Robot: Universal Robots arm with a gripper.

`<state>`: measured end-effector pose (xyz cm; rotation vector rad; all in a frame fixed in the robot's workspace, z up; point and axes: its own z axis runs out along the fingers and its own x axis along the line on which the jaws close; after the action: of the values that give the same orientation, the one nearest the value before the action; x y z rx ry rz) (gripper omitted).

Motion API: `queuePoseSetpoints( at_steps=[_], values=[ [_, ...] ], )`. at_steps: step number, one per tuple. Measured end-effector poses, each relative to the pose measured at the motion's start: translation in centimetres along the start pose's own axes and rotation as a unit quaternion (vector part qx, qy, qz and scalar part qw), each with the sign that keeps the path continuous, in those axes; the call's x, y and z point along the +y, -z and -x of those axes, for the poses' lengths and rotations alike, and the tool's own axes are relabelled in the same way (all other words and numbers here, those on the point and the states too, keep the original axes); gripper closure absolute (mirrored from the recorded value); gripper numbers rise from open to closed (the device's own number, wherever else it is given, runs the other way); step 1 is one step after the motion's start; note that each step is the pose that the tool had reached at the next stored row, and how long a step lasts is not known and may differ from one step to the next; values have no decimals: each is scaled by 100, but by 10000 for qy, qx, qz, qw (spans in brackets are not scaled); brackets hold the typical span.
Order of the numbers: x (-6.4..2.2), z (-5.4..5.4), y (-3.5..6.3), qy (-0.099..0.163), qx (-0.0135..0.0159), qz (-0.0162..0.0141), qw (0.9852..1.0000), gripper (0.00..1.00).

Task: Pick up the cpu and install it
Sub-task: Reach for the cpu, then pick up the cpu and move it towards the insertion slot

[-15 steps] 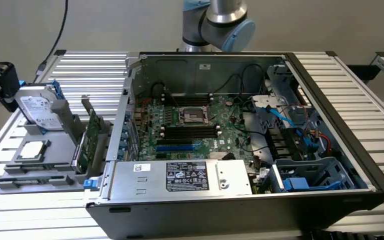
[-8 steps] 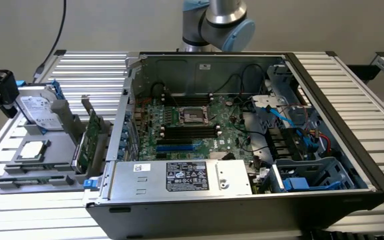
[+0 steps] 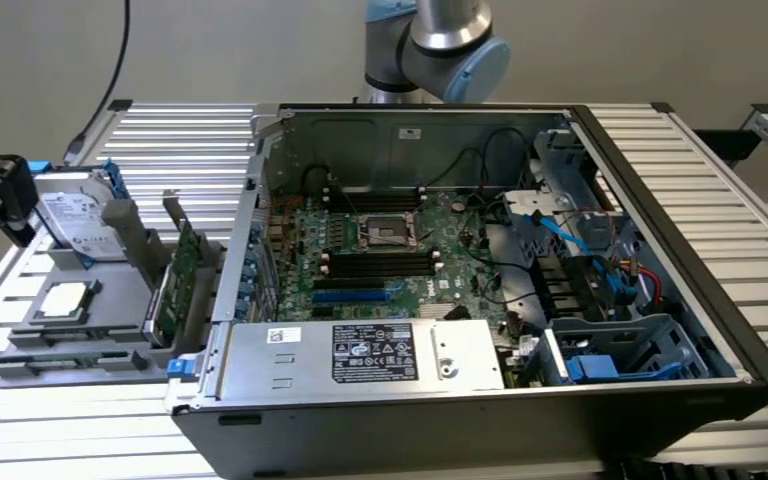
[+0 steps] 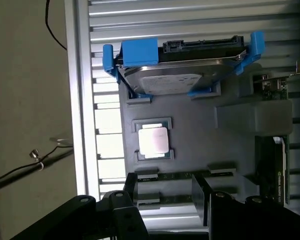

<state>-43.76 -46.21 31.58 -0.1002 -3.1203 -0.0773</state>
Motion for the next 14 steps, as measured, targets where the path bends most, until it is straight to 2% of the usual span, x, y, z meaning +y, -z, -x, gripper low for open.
queuePoseSetpoints(
  at_steps=[14],
  values=[
    [12, 3, -256, 106, 4, -2, 9999, 44]
  ],
)
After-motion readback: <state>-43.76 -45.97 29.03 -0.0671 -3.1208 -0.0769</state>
